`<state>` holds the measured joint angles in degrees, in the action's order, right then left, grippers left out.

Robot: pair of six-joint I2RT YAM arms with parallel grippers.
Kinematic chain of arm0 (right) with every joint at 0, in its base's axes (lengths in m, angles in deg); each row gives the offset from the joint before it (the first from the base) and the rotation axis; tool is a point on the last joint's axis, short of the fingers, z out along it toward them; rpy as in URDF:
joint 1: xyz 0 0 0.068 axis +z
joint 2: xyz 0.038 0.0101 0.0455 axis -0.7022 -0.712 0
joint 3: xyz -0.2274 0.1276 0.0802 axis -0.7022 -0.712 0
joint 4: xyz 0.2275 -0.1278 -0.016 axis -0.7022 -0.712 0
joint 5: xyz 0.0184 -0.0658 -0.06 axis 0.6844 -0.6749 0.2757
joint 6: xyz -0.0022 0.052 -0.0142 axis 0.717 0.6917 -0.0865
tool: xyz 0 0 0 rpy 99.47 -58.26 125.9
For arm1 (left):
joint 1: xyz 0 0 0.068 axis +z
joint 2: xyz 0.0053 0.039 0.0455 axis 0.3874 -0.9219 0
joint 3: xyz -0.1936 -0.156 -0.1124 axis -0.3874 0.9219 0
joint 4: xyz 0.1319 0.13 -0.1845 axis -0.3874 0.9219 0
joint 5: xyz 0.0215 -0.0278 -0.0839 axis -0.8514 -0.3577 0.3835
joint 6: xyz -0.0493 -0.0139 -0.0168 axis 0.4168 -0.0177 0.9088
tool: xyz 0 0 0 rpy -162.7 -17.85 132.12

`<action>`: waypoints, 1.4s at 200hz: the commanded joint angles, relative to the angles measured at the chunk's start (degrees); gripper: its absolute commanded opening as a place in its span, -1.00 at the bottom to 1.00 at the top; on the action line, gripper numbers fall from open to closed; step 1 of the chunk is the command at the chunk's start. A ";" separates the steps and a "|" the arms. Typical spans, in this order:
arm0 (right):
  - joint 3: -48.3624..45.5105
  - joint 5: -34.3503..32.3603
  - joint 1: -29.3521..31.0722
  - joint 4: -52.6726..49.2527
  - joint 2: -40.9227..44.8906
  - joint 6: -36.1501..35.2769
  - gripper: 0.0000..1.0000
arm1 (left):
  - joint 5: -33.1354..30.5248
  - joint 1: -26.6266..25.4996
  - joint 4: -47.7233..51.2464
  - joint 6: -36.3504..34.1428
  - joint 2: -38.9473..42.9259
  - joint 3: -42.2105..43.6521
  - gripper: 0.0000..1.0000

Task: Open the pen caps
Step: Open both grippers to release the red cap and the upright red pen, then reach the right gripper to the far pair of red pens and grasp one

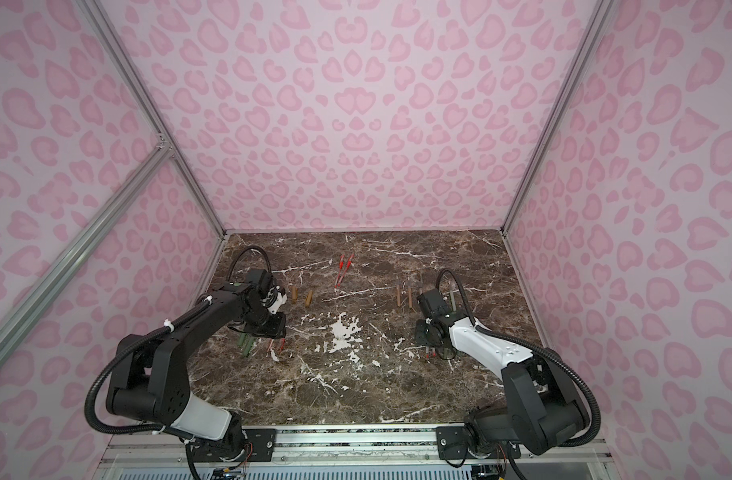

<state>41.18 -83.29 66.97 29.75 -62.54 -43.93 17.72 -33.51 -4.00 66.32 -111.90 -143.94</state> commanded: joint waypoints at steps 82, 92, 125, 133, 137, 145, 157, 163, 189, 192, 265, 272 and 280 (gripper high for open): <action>3.70 -1.70 -0.75 1.13 -8.92 -2.22 -0.94 | 8.89 4.63 -12.75 -2.19 18.07 8.35 0.51; 3.44 -1.89 -0.90 1.79 -9.35 -2.26 -0.90 | 9.67 6.39 -14.11 -1.07 19.50 9.19 0.56; 3.95 -1.54 -1.01 1.85 -10.94 -1.96 -0.79 | 12.03 10.44 -15.58 1.08 22.57 10.76 0.69; 3.86 -1.54 -1.01 2.26 -10.94 -1.92 -0.76 | 12.02 10.71 -15.89 1.07 23.24 11.07 0.70; 3.80 -1.54 -0.93 2.40 -10.92 -1.91 -0.74 | 12.09 10.76 -16.10 0.99 23.55 11.15 0.72; 4.00 -1.62 -1.00 2.30 -11.16 -2.09 -0.71 | 12.35 11.04 -16.37 0.98 23.92 11.46 0.72; 4.73 -1.79 -0.96 1.34 -11.64 -2.27 -0.68 | 12.42 11.33 -16.06 1.25 23.79 11.10 0.73; 4.80 -1.74 -0.99 1.21 -11.55 -2.15 -0.67 | 12.30 11.52 -15.74 1.53 23.74 10.79 0.73; 4.34 -1.63 -0.98 1.84 -10.67 -2.00 -0.62 | 12.40 11.77 -16.38 1.77 24.64 11.17 0.74; 4.44 -1.71 -0.96 1.69 -10.79 -2.08 -0.61 | 12.60 11.86 -16.40 1.73 24.64 11.27 0.74; 12.65 -2.59 2.03 -7.16 -3.66 -0.81 -0.43 | 11.45 12.92 -16.17 2.06 25.03 10.41 0.89; 13.74 -2.39 2.61 -6.91 -3.59 -0.63 -0.41 | 11.32 12.93 -16.63 2.03 25.46 10.66 0.92; 15.19 -2.12 3.14 -6.59 -4.20 -0.52 -0.38 | 11.55 12.97 -17.02 2.03 25.74 11.02 0.95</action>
<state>53.59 -84.87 68.76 25.21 -66.41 -45.68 29.39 -20.62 -19.13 68.35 -86.96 -132.77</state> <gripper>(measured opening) 0.294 0.960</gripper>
